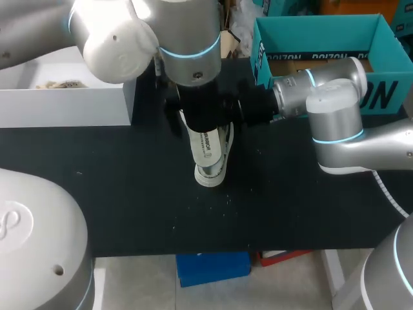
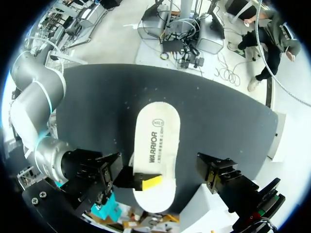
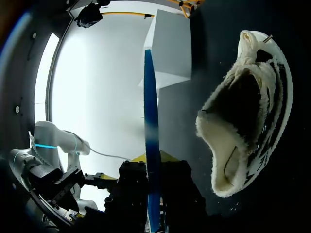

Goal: Take the shoe out of the shoebox, open the shoe tongue, remove and reinsert the insole, then place the shoe into the shoebox

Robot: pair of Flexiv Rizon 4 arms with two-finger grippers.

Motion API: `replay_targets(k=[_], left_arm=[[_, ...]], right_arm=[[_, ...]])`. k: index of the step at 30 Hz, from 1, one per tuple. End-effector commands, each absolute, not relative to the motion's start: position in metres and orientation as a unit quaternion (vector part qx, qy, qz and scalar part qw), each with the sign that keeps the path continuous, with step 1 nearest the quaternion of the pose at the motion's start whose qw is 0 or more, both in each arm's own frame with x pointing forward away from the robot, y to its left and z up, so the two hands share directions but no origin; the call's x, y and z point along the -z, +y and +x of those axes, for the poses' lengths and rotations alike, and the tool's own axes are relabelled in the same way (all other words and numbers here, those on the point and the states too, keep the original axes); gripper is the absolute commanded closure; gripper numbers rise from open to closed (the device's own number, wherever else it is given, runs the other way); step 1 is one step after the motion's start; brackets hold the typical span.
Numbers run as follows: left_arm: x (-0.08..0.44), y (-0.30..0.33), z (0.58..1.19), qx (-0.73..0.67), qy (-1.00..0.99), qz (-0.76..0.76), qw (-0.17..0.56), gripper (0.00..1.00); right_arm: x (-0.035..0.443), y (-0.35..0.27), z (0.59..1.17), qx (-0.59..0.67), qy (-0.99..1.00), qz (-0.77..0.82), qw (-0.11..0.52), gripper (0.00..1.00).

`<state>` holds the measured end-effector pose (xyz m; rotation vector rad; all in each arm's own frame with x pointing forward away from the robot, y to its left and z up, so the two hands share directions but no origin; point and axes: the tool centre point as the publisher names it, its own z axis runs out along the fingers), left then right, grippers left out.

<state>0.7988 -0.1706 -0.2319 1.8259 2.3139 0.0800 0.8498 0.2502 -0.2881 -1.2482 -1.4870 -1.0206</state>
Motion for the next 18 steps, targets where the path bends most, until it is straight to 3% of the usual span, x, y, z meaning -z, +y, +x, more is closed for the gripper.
replay_targets(k=[1, 11, 18], left_arm=[[0.23, -0.171, 0.788, -0.041, 0.783, 0.612, 0.105, 0.0], [0.228, -0.168, 0.78, -0.003, 0.767, 0.631, 0.112, 0.0], [0.225, -0.153, 0.782, 0.1, 0.72, 0.658, 0.195, 0.0]], right_arm=[[0.288, 0.251, 0.849, 0.414, -0.603, -0.507, 0.456, 1.0], [0.288, 0.251, 0.849, 0.414, -0.603, -0.507, 0.456, 1.0], [0.288, 0.251, 0.849, 0.414, -0.603, -0.507, 0.456, 1.0]])
